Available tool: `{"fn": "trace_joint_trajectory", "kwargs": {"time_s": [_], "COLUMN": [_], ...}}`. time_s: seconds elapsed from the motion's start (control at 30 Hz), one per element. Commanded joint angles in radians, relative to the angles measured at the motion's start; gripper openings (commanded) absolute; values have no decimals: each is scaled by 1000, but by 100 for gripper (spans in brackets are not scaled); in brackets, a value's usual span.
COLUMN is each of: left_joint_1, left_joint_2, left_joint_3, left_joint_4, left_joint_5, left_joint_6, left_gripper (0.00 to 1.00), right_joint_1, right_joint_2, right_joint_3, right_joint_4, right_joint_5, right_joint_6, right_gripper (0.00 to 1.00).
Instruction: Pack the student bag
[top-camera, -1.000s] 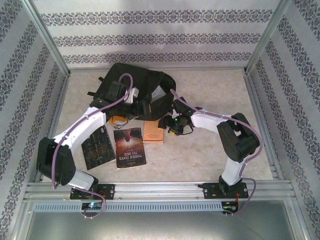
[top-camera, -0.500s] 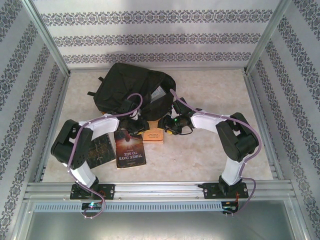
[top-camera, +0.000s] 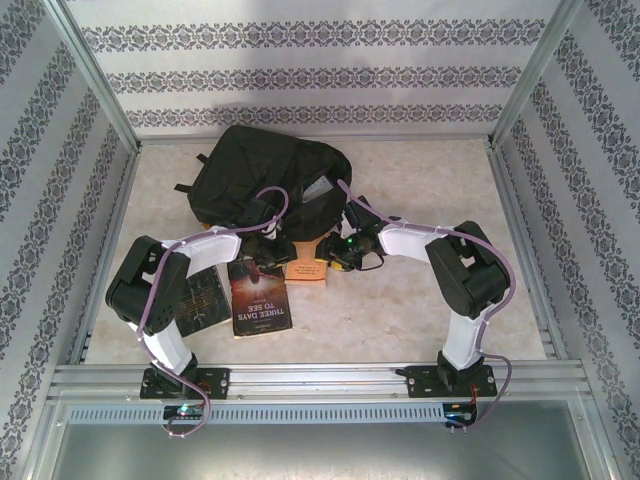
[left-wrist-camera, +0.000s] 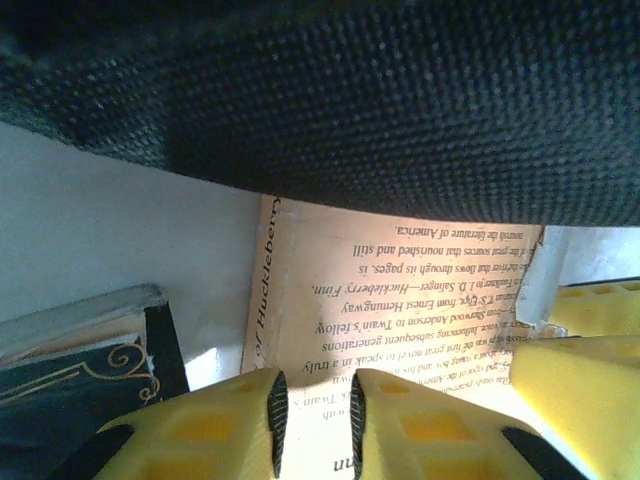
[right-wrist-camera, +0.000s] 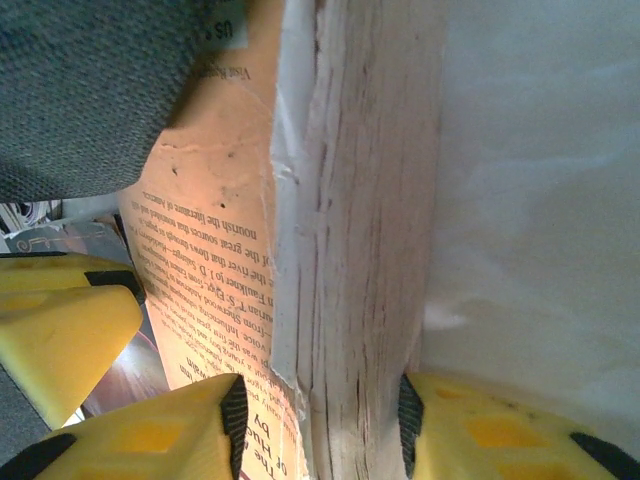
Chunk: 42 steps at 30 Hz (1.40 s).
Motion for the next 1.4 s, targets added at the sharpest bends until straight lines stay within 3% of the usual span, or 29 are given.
{"fn": "trace_joint_trajectory", "kwargs": {"time_s": [0.0, 0.33, 0.57, 0.8, 0.9, 1.03, 1.2, 1.37], "left_joint_1": [-15, -37, -53, -56, -57, -55, -54, -53], "left_joint_2": [68, 87, 95, 66, 26, -20, -56, -54], "left_joint_3": [16, 22, 28, 39, 48, 50, 46, 30], "left_joint_4": [-23, -20, -20, -48, -95, -137, -127, -58], "left_joint_5": [-25, -4, 13, 15, -16, -23, 43, 146], "left_joint_6": [36, 45, 47, 41, 44, 33, -8, -74], "left_gripper": [24, 18, 15, 14, 18, 36, 53, 59], "right_joint_1": [19, 39, 43, 27, 6, -26, -68, -110], "right_joint_2": [-9, -51, -8, -15, -71, -146, -236, -327], "right_joint_3": [41, 73, 45, 22, -17, -95, -205, -320], "right_joint_4": [7, -17, 112, 105, 76, 78, 167, 308], "right_joint_5": [-42, -37, -77, -52, -38, -66, -148, -217], "right_joint_6": [13, 27, 118, 115, 90, 79, 124, 224], "right_gripper": [42, 32, 29, 16, 9, 0, 0, 0]}}
